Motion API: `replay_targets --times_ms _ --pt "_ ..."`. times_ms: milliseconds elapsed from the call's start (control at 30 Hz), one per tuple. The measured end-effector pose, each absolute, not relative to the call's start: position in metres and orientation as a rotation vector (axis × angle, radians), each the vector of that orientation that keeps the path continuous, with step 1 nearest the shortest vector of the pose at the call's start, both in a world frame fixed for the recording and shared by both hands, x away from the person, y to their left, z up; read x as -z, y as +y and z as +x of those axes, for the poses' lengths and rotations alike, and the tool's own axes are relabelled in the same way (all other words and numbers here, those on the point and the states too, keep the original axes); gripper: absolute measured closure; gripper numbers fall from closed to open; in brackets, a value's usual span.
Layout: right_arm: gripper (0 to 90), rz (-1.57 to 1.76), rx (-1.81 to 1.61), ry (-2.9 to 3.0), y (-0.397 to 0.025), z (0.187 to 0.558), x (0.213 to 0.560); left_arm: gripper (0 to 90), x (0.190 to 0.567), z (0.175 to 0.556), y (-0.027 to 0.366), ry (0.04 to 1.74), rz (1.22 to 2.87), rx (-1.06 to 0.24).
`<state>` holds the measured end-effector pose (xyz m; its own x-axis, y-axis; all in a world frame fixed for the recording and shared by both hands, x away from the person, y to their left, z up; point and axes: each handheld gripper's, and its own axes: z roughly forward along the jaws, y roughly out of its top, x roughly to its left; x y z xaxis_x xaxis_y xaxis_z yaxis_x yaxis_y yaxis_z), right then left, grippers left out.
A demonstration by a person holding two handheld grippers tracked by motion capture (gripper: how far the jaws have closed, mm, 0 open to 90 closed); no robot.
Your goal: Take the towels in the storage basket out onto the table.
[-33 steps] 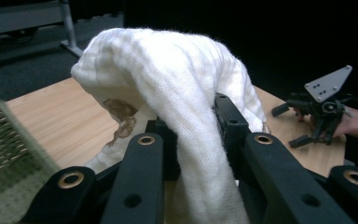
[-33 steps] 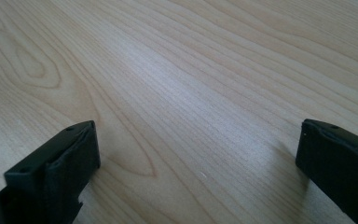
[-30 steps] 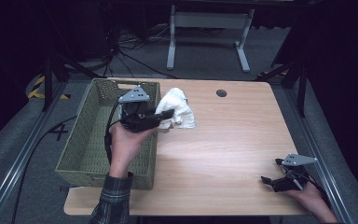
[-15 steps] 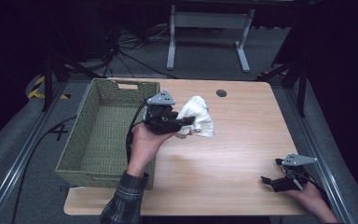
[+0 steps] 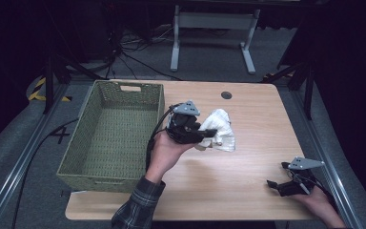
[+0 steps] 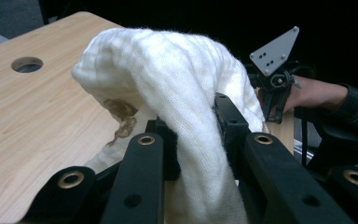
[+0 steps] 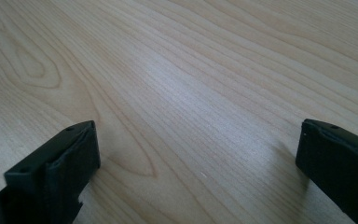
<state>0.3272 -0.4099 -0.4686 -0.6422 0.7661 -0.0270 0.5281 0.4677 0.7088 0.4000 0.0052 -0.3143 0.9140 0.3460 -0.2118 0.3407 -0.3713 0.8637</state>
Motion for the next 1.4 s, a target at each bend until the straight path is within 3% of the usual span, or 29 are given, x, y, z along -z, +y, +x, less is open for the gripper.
replay_targets --times_ms 1400 --pt "0.0 1.095 -0.972 2.379 -0.410 0.327 0.469 75.7 0.415 0.387 -0.092 0.433 2.249 0.151"
